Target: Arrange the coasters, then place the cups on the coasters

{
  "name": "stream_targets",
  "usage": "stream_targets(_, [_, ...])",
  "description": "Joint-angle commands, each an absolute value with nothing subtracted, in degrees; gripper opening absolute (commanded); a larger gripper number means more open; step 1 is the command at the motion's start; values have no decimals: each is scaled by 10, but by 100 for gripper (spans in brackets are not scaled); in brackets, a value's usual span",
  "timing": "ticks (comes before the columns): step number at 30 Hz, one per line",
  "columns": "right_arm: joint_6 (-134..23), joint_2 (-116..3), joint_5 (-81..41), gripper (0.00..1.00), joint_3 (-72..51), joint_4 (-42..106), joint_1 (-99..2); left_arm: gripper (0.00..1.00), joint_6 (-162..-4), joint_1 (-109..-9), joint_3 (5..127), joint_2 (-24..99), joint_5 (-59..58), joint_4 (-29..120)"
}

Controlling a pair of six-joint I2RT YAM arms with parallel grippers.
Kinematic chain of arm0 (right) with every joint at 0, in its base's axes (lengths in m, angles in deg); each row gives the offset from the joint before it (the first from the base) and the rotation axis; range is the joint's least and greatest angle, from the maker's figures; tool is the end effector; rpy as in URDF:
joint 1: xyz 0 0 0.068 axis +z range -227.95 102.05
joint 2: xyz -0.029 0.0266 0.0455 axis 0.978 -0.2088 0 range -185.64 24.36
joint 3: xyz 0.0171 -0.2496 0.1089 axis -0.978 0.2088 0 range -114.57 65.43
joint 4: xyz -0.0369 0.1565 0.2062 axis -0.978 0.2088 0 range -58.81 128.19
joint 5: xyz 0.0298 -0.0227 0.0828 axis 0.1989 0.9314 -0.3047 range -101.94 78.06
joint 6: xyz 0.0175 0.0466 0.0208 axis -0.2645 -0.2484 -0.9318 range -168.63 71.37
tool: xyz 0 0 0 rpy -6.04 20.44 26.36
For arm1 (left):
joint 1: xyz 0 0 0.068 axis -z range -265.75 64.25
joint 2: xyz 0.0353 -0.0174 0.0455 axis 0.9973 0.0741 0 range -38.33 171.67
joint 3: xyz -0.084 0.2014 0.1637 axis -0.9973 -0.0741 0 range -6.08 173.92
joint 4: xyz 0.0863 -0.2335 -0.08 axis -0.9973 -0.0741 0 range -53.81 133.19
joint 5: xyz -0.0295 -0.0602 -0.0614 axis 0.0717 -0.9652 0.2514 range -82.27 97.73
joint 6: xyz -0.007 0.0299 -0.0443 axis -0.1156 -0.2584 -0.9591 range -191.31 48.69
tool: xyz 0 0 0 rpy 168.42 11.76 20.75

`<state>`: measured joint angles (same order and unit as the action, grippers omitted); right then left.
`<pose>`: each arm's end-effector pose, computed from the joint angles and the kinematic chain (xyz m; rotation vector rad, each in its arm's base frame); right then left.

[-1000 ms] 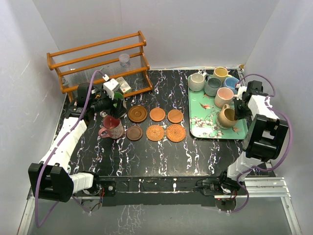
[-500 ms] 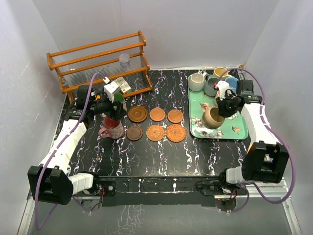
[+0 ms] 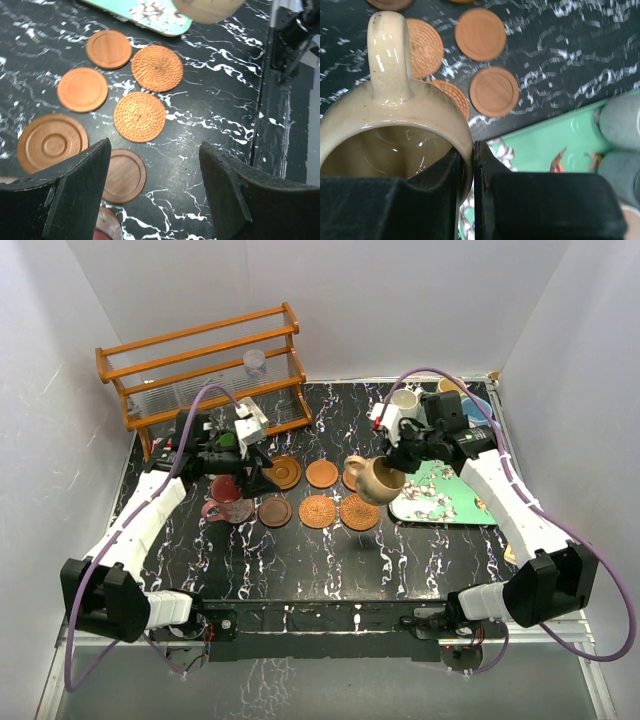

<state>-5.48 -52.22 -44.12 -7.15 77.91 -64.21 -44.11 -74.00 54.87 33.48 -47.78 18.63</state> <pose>0.2608 0.0832 0.3324 -1.3108 1.9198 0.4359 0.2547 -0.0830 0.3225 1.1421 1.6516 -0.8760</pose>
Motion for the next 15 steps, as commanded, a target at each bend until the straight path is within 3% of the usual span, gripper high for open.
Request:
stream_targets(1, [-49,-532,-483,0,-150,777,-592,69,-333,-699,607,368,-553,108])
stream_targets(11, [-48,-561,-491,0,-194,799,-518,73,-339,-624,678,452,-628,168])
stream_targets(15, [-50,-558,-495,0,-190,795,-509,69,-374,-592,686,479,-625,207])
